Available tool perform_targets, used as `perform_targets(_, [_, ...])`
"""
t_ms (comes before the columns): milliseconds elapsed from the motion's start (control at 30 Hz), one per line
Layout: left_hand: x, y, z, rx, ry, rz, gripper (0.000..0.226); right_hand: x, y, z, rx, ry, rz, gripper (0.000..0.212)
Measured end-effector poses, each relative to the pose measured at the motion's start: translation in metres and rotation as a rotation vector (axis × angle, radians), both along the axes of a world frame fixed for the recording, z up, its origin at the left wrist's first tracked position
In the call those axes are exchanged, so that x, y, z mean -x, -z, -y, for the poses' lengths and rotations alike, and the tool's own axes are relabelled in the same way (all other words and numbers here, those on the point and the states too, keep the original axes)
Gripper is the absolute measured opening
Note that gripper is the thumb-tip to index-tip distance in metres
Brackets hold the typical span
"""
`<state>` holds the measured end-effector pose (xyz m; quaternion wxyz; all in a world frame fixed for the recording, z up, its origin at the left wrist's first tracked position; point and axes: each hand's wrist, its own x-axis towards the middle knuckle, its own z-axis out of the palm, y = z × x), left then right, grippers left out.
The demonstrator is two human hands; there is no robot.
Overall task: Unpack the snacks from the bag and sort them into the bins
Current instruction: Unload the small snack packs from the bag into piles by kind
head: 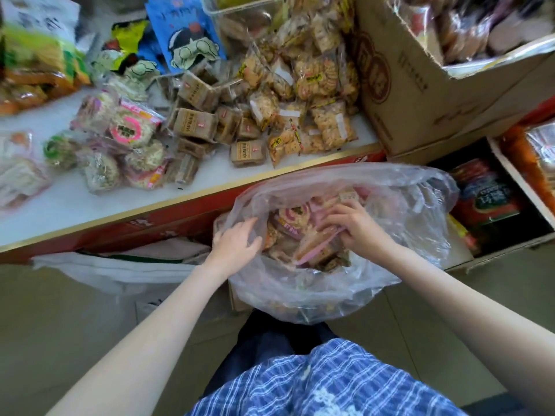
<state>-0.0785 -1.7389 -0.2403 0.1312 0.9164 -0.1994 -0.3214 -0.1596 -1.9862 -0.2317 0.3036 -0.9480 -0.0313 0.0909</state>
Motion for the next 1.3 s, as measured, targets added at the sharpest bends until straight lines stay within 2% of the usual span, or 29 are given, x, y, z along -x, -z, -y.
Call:
perform_targets(100, [0.001, -0.016, 0.007, 0.213, -0.283, -0.145, 0.051, -0.019, -0.027, -0.009, -0.164, 0.176, 0.101, 0.041])
perform_targets(167, [-0.001, -0.027, 0.009, 0.425, -0.573, -0.363, 0.045, -0.034, -0.046, -0.022, -0.292, 0.229, 0.130, 0.053])
perform_targets(233, [-0.005, -0.039, 0.005, 0.713, -0.856, -0.664, 0.040, -0.047, -0.061, -0.036, -0.334, 0.183, 0.120, 0.054])
perform_targets(300, [-0.009, -0.050, -0.006, 0.984, -1.043, -0.781, 0.031, -0.059, -0.068, -0.049, -0.296, 0.034, 0.067, 0.045])
perform_targets(400, [-0.016, -0.065, -0.037, 1.124, -1.209, -0.663, 0.015, -0.081, -0.072, -0.075, -0.321, -0.148, -0.138, 0.052])
perform_targets(533, [-0.031, -0.062, -0.109, 1.122, -1.516, -0.410, 0.006, -0.118, -0.072, -0.133, -0.403, -0.043, -0.203, 0.044])
perform_targets(600, [-0.043, -0.052, -0.156, 1.044, -1.671, -0.243, 0.012, -0.139, -0.073, -0.167, -0.348, -0.046, -0.236, 0.036])
perform_targets(700, [-0.063, -0.038, -0.221, 0.945, -1.791, -0.047, 0.027, -0.171, -0.075, -0.219, -0.282, -0.081, -0.276, 0.024])
perform_targets(833, [-0.095, -0.026, -0.282, 0.967, -1.892, 0.145, 0.029, -0.209, -0.075, -0.284, -0.207, -0.131, -0.287, 0.024])
perform_targets(967, [-0.134, -0.023, -0.329, 1.011, -1.896, 0.213, 0.043, -0.243, -0.071, -0.334, -0.093, -0.254, -0.214, 0.028])
perform_targets(1033, [-0.148, -0.023, -0.343, 1.072, -1.858, 0.177, 0.048, -0.260, -0.065, -0.353, -0.057, -0.267, -0.175, 0.032])
perform_targets(1067, [-0.154, -0.020, -0.347, 1.027, -1.840, 0.150, 0.054, -0.268, -0.061, -0.361, -0.048, -0.267, -0.166, 0.033])
perform_targets(1100, [-0.156, -0.019, -0.349, 0.852, -1.808, 0.149, 0.060, -0.274, -0.057, -0.367, -0.026, -0.283, -0.154, 0.035])
perform_targets(1133, [-0.156, -0.017, -0.349, 0.581, -1.734, 0.177, 0.067, -0.279, -0.052, -0.371, 0.031, -0.318, -0.141, 0.040])
perform_targets(1167, [-0.154, -0.013, -0.349, 0.310, -1.586, 0.234, 0.072, -0.282, -0.048, -0.374, 0.128, -0.367, -0.122, 0.046])
perform_targets(1200, [-0.153, -0.008, -0.348, 0.124, -1.385, 0.326, 0.073, -0.285, -0.044, -0.375, 0.246, -0.425, -0.103, 0.053])
perform_targets(1233, [-0.154, -0.002, -0.347, 0.027, -1.170, 0.401, 0.072, -0.286, -0.040, -0.374, 0.361, -0.485, -0.095, 0.058])
perform_targets(1300, [-0.161, 0.012, -0.343, -0.112, -0.786, 0.399, 0.066, -0.289, -0.033, -0.370, 0.529, -0.557, -0.138, 0.064])
